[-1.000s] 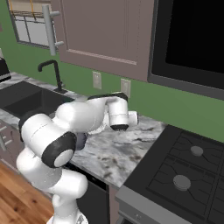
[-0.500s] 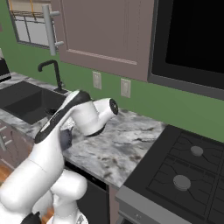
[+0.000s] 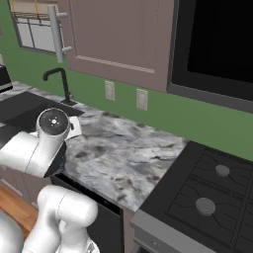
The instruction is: Move the cookie dough ball and hotdog bun from the top shelf to the second highest shelf to make space. Then, place the pitcher from the counter on the cleared top shelf.
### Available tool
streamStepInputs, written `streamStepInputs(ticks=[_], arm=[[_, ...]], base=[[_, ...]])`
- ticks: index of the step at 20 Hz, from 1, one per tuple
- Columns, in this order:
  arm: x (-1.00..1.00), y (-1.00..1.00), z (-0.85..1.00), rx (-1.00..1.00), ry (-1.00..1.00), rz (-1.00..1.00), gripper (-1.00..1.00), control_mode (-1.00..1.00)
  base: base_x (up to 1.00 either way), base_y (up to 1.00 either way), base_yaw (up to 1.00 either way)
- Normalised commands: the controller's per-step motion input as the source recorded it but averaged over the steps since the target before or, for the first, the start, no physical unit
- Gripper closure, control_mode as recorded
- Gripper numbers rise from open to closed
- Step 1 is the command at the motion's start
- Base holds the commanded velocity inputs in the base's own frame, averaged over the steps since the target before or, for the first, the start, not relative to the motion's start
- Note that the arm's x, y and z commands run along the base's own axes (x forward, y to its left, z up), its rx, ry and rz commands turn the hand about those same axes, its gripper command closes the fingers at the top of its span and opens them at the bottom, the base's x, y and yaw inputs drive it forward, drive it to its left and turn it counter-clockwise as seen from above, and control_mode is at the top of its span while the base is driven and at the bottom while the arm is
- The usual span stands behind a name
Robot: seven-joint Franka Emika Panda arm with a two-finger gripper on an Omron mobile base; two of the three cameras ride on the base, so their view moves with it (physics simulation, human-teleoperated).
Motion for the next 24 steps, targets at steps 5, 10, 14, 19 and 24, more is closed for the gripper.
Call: streamStepInputs(ticks=[5, 10, 14, 19, 24], arm=[[-0.74, 0.00, 0.76, -0.10, 0.00, -0.58, 1.00, -1.00], [-0.59, 0.00, 0.54, -0.04, -0.02, -0.52, 1.00, -1.00], [-0.20, 0.00, 0.15, 0.00, -0.19, -0.36, 1.00, -1.00], [0.00, -0.22, 0.00, 0.02, -0.28, -0.17, 1.00, -1.00], [0.00, -0.57, 0.00, 0.10, -0.23, -0.03, 1.00, -1.00]], base=[[0.00, 0.00, 0.00], [0.00, 0.00, 0.00], [0.00, 0.00, 0.00], [0.00, 0.00, 0.00], [0.00, 0.00, 0.00]])
